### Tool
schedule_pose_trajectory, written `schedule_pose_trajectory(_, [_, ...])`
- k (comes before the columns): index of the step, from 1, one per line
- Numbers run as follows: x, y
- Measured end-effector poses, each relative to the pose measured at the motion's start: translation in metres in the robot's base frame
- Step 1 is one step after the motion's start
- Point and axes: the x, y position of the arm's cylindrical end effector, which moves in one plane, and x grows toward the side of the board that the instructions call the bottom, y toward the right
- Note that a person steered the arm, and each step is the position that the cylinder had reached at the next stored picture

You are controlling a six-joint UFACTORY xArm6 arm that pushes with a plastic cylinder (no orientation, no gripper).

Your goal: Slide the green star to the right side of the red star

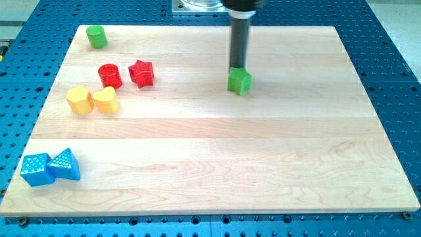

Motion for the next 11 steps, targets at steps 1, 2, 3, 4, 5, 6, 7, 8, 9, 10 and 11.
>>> schedule_pose_trajectory(1, [0.019, 0.042])
schedule_pose_trajectory(2, [0.053, -0.019])
schedule_pose_trajectory(3, [0.008, -0.033])
schedule_pose_trajectory(4, [0.019, -0.049])
schedule_pose_trajectory(5, [0.061, -0.021])
schedule_pose_trajectory(6, [0.036, -0.057])
schedule_pose_trajectory(7, [0.021, -0.073])
schedule_pose_trajectory(8, [0.021, -0.094])
schedule_pose_trajectory(9, [0.021, -0.119])
schedule_pose_trajectory(10, [0.013, -0.106])
schedule_pose_trajectory(11, [-0.051, -0.075])
